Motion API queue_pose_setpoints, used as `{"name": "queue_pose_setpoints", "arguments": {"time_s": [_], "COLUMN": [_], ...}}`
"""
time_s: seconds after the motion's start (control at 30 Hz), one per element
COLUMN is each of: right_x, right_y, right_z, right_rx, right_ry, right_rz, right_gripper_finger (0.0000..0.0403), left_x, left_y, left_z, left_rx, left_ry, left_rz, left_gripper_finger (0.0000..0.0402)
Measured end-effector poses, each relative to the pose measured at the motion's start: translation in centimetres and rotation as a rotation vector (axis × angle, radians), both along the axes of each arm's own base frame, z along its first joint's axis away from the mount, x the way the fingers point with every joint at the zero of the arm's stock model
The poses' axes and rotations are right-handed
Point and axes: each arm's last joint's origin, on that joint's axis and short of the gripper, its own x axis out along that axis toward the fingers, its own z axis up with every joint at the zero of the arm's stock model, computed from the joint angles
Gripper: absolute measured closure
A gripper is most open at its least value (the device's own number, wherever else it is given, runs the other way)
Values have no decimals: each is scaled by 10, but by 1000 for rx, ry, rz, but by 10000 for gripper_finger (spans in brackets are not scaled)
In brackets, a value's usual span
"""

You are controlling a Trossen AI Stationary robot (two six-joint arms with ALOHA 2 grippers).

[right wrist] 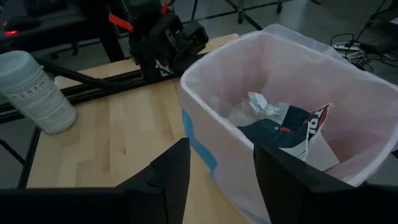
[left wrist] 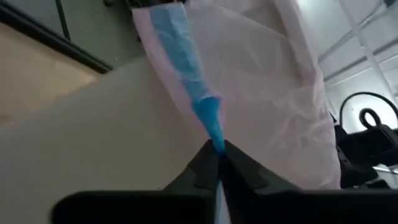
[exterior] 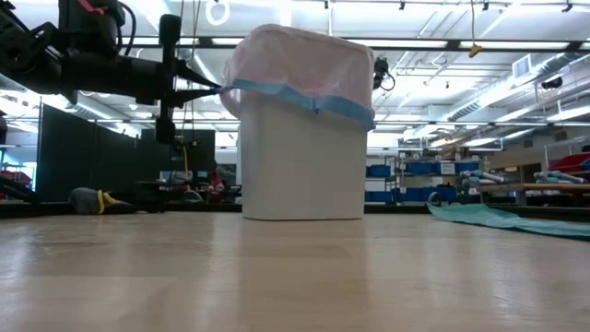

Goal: Place trash/remove bag and relplace
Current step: Remove the trash bag from the white trash bin

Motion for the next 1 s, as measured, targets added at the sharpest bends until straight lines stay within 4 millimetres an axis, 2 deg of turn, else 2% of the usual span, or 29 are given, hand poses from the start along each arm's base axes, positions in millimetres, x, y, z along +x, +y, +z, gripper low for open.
{"name": "queue_pose_setpoints", "arguments": {"time_s": [0.13,0.67,0.87,1.0], "right_x": [0,0,0,0], "right_y": [0,0,0,0], "right_z": [0,0,0,0], "right_rx": [45,62,62,62], "right_ry": [-12,-17,-17,-17], "right_rz": [-14,-21,-21,-21], "right_gripper_finger": [238,237,237,238], "left_x": [-1,-2,-3,-3], "left_y": [1,2,8,8], "left_z": [1,1,1,1], "left_rx": [1,10,-15,-26], "left_ry": [-5,-5,-21,-27], "left_rz": [60,92,135,96], "left_gripper_finger": [388,290,285,285]}}
